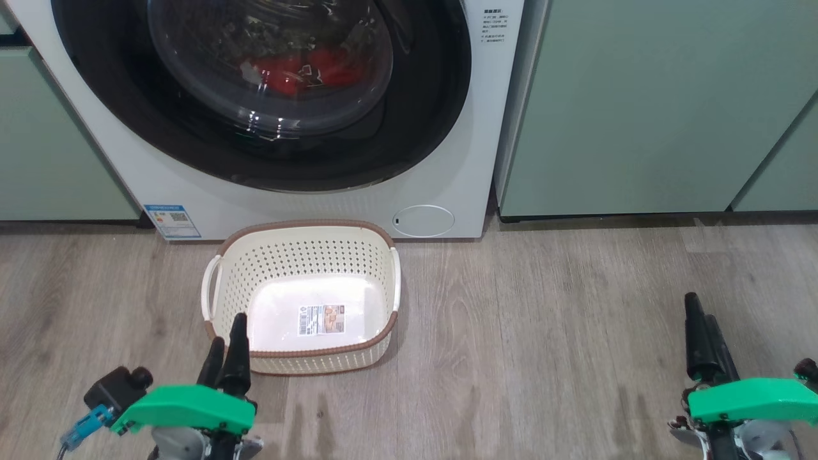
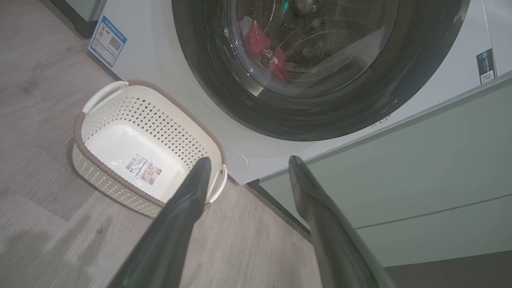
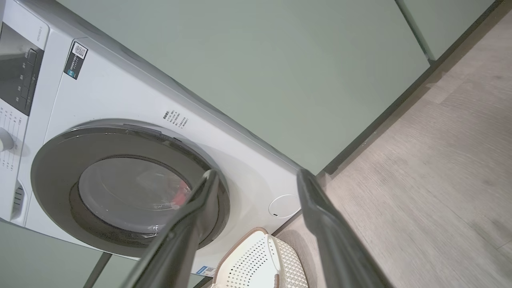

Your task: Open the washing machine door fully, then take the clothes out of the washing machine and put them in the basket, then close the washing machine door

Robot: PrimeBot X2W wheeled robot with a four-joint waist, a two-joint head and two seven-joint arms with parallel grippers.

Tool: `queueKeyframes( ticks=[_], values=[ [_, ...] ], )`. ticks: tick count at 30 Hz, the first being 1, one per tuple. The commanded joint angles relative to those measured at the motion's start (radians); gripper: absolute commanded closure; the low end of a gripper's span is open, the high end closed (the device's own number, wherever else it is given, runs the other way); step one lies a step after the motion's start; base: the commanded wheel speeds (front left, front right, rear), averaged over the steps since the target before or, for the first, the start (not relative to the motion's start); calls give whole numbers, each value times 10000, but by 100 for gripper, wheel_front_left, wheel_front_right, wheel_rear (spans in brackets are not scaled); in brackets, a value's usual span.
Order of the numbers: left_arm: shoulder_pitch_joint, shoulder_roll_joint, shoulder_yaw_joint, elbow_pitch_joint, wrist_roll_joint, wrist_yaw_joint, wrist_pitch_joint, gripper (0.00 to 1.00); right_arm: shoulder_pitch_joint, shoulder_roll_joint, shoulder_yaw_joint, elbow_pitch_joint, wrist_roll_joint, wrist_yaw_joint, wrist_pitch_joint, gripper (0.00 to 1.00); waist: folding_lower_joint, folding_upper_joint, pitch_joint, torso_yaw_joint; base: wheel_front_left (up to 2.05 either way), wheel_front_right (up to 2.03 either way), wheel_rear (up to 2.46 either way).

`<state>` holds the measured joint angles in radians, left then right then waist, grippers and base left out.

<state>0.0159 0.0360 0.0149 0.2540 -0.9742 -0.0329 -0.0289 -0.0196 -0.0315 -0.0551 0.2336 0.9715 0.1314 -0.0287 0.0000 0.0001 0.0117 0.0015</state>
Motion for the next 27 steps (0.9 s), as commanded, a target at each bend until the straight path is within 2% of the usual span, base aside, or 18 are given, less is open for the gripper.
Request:
queueKeyframes(
  ticks=[1,8,27],
  values=[
    [-564,105,70,-421,355,61,-156,0,-402,-83,91,-417,-341,-3,-157,0,0,-1,3,0,0,0,0],
    [-628,152,38,-400,1155,311,-362,0,-450,-93,219,-453,-1280,-3,-363,0,0,-1,9,1,0,0,0],
    [-836,187,39,-498,3515,594,-921,0,-591,-120,367,-633,-3737,-5,-923,0,0,-1,-1,32,0,0,0]
  ],
)
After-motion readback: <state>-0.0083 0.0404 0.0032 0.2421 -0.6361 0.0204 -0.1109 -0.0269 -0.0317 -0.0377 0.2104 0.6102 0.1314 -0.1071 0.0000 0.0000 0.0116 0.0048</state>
